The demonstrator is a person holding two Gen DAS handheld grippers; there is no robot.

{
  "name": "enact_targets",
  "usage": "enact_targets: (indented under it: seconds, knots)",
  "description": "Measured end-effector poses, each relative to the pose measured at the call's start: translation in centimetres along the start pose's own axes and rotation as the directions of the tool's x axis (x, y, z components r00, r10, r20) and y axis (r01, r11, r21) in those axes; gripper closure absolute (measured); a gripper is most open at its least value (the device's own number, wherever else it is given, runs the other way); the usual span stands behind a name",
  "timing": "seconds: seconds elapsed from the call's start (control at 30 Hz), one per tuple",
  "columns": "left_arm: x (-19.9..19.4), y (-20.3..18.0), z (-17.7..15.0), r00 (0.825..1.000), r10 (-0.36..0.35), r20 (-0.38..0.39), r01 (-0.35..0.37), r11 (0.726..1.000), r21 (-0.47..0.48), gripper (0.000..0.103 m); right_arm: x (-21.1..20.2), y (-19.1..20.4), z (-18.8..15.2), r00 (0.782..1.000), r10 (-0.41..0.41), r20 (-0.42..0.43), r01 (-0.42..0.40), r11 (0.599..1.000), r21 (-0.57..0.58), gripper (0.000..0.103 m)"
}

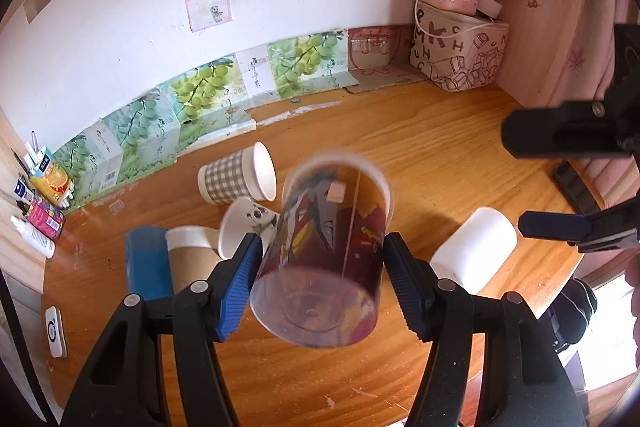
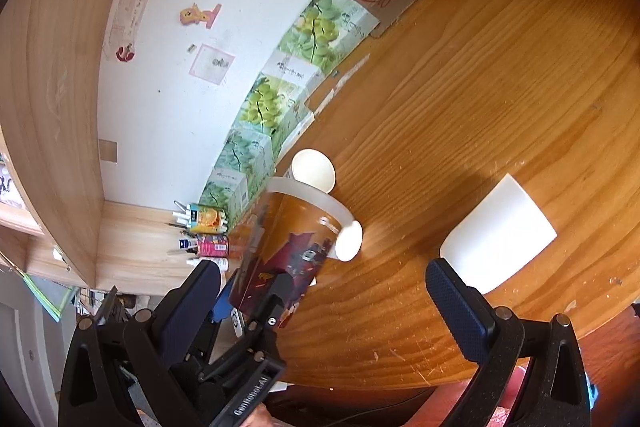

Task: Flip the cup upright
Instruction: 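Bring the cup to the right tool while the left tool holds it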

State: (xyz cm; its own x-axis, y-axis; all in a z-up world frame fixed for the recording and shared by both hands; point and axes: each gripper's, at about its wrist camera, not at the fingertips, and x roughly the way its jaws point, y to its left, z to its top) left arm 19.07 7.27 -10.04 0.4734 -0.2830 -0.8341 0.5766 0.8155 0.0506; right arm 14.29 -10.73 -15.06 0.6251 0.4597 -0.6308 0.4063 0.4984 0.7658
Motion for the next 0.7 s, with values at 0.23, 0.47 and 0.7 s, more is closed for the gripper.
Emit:
enact_targets:
  seconds: [0.23, 0.47, 0.7]
  knots:
    - [1.9, -1.2, -3.0, 0.998, -0.051, -0.033, 0.05, 0.998, -0.024, 0.042, 1.5, -0.6, -0.8, 0.996, -0.073, -0.055, 0.072, 0.997, -0.022, 0.0]
    - [2.1, -2.5, -4.2, 0.998, -0.066, 0.005, 0.066, 0.998, -0.014, 0.043, 2.9, -0.9, -1.4, 0.991, -0.094, -0.094, 0.092, 0.995, -0.026, 0.0]
    - [2.0, -0.8, -3.4, 0.99, -0.139, 0.03, 0.141, 0.986, -0.084, 0.042, 3.3, -0.5, -1.6, 0.991, -0.088, -0.103, 0.086, 0.996, -0.022, 0.0]
